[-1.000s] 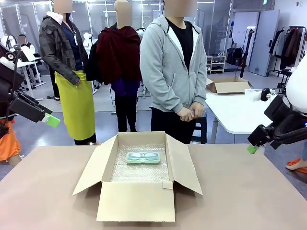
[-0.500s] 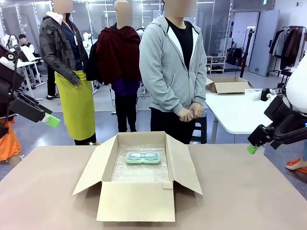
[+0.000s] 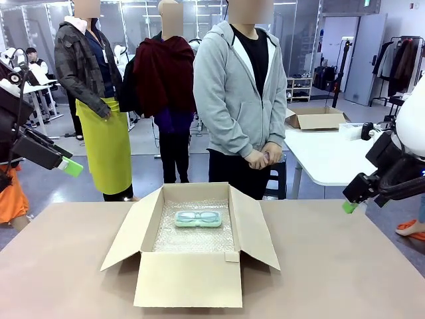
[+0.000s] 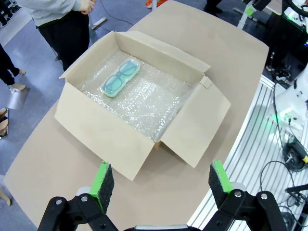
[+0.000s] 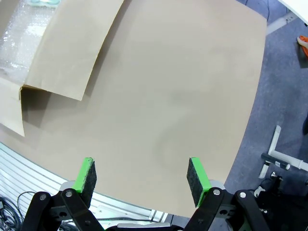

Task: Pack the glasses set securely to prepare it for shipping.
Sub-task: Put the Glasses case from the right side of the table into the Package Box.

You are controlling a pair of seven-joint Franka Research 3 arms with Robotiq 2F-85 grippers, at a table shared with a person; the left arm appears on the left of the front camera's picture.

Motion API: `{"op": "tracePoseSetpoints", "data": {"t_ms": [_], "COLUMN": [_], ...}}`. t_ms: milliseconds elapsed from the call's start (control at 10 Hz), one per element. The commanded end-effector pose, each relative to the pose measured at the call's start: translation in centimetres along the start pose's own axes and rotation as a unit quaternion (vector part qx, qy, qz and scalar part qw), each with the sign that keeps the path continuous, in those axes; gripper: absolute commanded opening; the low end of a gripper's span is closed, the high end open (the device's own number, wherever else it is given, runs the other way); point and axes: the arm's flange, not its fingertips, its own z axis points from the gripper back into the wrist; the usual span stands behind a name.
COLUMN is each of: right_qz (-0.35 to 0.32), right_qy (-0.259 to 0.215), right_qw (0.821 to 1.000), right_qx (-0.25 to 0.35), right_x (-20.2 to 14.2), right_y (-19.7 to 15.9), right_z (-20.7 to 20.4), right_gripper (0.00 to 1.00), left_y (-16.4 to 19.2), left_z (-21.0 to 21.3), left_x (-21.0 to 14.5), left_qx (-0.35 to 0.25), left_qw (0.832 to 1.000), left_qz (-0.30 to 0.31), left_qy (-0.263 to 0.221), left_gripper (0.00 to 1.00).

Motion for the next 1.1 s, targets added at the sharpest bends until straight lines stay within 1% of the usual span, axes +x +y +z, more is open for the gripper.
{"op": "tracePoseSetpoints", "data": {"t_ms": [0, 1000], "right_qz": [0.001, 0.001], "right_qy": [0.004, 0.004], "right_qw": [1.000, 1.000], "right_qx": [0.000, 0.000], "right_x": [-0.09, -0.09], "right_y": [-0.10, -0.10], "right_z": [0.01, 0.01], "right_gripper": [0.95, 0.95], "left_y": [-0.01, -0.01], "left_z": [0.10, 0.10], "left_x": [-0.04, -0.04], "left_qx": [-0.002, -0.002], "left_qw": [1.000, 1.000], "left_qz": [-0.002, -0.002], "left_qy": [-0.002, -0.002], "left_gripper": [1.00, 1.00]}}
